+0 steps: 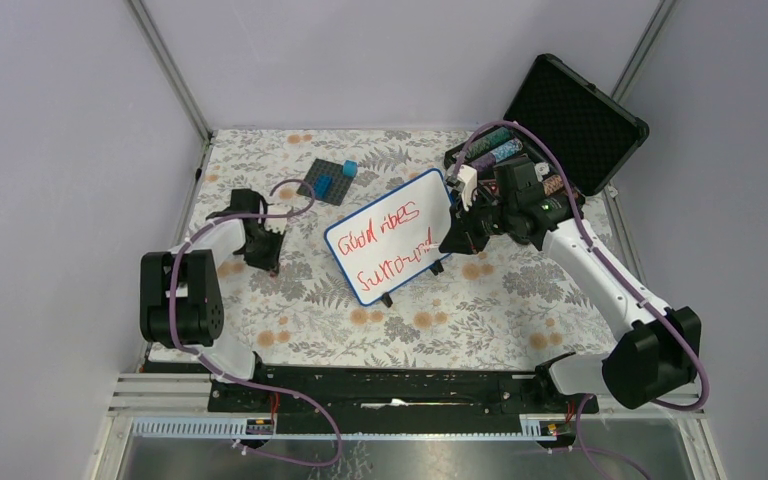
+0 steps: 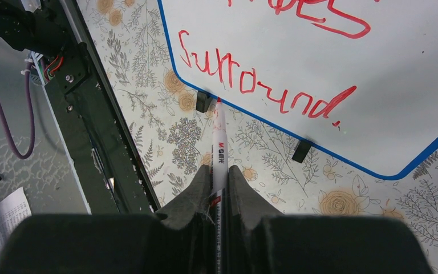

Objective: Write a sentence on the whiteboard
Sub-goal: Pick up the pen cap from the center of the board.

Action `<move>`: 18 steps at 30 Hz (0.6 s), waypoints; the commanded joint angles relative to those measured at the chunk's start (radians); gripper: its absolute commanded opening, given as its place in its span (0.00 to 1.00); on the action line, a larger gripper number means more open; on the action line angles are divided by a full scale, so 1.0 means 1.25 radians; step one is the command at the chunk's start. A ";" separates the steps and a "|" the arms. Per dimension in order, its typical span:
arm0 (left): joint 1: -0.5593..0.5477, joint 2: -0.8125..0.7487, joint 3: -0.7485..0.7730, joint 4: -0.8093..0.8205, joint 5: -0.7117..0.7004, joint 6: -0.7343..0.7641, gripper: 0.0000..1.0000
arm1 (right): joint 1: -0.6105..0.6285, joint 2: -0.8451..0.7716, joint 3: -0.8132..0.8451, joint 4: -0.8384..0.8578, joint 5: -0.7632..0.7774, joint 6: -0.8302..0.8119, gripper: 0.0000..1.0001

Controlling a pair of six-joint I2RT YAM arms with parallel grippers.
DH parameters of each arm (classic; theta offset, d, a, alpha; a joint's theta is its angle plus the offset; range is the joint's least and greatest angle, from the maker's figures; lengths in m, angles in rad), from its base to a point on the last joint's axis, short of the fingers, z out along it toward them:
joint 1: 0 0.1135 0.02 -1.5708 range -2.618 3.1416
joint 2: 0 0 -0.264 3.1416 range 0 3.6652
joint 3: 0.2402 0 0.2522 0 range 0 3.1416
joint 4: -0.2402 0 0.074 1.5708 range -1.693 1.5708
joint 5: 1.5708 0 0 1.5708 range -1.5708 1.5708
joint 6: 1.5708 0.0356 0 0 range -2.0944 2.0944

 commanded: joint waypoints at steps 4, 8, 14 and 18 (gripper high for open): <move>0.021 -0.047 0.150 -0.119 0.045 0.039 0.00 | -0.004 0.011 0.031 0.013 -0.024 0.007 0.00; 0.023 -0.087 0.266 -0.201 0.078 0.065 0.00 | -0.004 0.015 0.026 0.027 -0.039 0.026 0.00; -0.009 -0.108 0.481 -0.357 0.182 0.151 0.00 | -0.004 0.018 0.023 0.056 -0.062 0.069 0.00; -0.120 -0.109 0.581 -0.456 0.193 0.215 0.00 | -0.005 0.023 0.023 0.082 -0.092 0.113 0.00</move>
